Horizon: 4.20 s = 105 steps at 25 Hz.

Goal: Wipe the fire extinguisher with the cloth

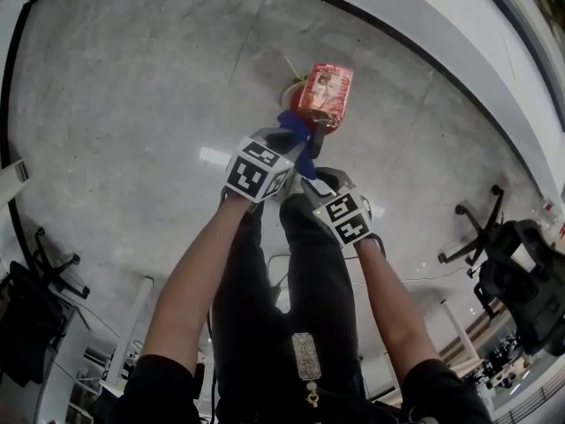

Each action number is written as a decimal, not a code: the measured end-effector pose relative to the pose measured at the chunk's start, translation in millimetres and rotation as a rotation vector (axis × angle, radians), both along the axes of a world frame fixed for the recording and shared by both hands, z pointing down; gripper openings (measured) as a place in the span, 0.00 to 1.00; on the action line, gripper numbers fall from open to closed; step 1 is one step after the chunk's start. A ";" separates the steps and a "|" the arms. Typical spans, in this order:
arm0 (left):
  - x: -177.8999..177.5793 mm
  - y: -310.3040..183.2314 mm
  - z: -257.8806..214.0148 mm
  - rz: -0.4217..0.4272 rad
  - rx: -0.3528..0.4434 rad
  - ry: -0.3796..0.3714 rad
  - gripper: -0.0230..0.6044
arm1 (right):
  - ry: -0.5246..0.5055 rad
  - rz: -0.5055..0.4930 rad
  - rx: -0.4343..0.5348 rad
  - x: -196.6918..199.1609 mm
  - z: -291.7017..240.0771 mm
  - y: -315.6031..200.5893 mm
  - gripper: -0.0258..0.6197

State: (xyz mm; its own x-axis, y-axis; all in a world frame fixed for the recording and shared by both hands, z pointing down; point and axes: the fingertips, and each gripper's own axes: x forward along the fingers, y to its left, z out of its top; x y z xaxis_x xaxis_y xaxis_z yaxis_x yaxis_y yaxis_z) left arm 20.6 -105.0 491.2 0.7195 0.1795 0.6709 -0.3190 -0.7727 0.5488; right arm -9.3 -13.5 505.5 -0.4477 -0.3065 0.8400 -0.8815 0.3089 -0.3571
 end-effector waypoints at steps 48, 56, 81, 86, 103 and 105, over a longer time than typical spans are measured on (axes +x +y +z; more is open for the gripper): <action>-13.9 -13.7 43.3 -0.152 0.058 0.146 0.14 | -0.089 0.273 0.053 16.5 75.7 -25.2 0.34; -2.9 19.5 41.5 -0.167 0.085 0.205 0.14 | -0.204 0.092 0.340 0.0 70.8 -45.1 0.08; -14.7 44.6 110.6 -0.009 0.444 0.174 0.36 | 0.100 0.128 0.699 185.2 73.6 -155.1 0.07; -9.2 55.4 117.7 0.027 0.485 0.159 0.36 | 0.037 0.032 0.706 179.5 74.6 -180.5 0.07; 46.0 80.8 137.3 0.037 0.530 0.075 0.47 | 0.023 0.167 0.593 137.2 115.9 -63.3 0.07; 36.5 70.8 142.4 0.001 0.559 0.033 0.28 | 0.022 0.141 0.592 128.3 113.2 -57.6 0.08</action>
